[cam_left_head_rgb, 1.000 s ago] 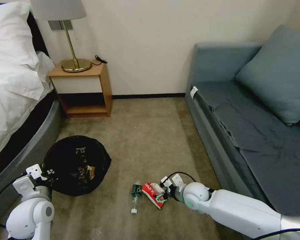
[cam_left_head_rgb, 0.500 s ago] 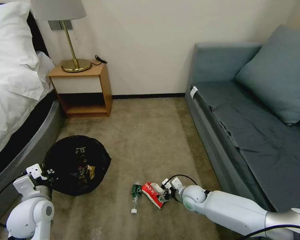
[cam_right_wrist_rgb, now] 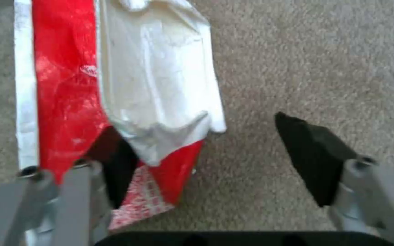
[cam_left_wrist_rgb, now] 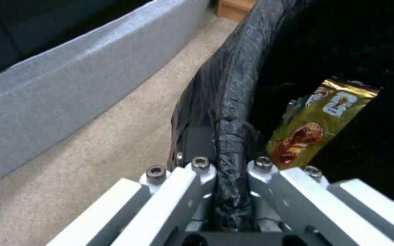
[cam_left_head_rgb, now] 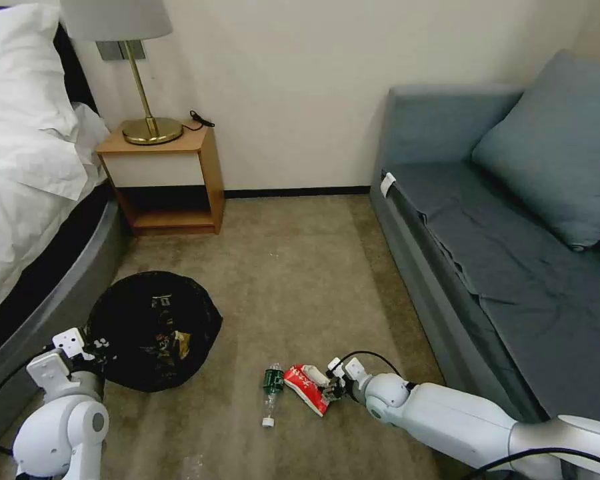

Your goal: Pick up the trash bin, then pick up the garbage on the floor and place it into the trash bin.

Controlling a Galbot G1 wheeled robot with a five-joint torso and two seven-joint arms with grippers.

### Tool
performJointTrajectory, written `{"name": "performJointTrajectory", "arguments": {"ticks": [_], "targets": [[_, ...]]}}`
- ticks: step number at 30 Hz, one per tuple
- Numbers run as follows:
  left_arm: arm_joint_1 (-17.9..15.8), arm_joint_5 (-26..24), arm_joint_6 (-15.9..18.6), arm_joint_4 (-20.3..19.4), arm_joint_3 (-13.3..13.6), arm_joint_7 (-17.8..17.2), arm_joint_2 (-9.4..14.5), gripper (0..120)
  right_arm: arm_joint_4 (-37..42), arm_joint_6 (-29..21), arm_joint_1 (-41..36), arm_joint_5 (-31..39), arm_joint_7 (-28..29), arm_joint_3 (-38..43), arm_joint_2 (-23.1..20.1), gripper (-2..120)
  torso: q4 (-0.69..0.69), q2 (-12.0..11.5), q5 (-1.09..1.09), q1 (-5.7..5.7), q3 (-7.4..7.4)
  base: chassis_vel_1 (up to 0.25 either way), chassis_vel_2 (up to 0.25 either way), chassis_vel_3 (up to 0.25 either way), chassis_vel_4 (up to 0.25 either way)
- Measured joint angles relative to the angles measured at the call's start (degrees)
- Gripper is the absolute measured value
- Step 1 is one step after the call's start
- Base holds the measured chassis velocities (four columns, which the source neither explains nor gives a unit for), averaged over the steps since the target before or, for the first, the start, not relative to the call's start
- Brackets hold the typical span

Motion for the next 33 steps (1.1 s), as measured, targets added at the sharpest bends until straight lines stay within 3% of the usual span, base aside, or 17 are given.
{"name": "performJointTrajectory", "arguments": {"ticks": [6,11,20,33], "targets": [[-0.1,0.2,-0.1,0.1,0.0,0.0,0.0,2,0.3,0.5,-0.1,-0.1,0.0,0.3,-0.3,54,0.00,0.0,0.00,0.00,0.00,0.000,0.000,0.000,0.000],[-0.4,0.5,-0.1,0.3,0.2,0.1,-0.2,2,1.5,1.3,-0.2,-0.2,0.1,0.5,-1.3,29,0.00,0.0,0.00,0.00,0.00,0.000,0.000,0.000,0.000],[-0.5,0.7,-0.1,0.3,0.4,0.1,-0.4,2,3.0,2.6,-0.5,-0.4,0.1,0.8,-2.2,1,0.00,0.0,0.00,0.00,0.00,0.000,0.000,0.000,0.000],[-0.4,0.6,-0.1,0.0,0.3,0.2,-0.2,2,11.8,3.4,-0.3,0.1,1.7,5.2,-5.8,0,-0.01,0.0,0.00,0.00,0.00,0.000,0.000,0.000,0.000]]}}
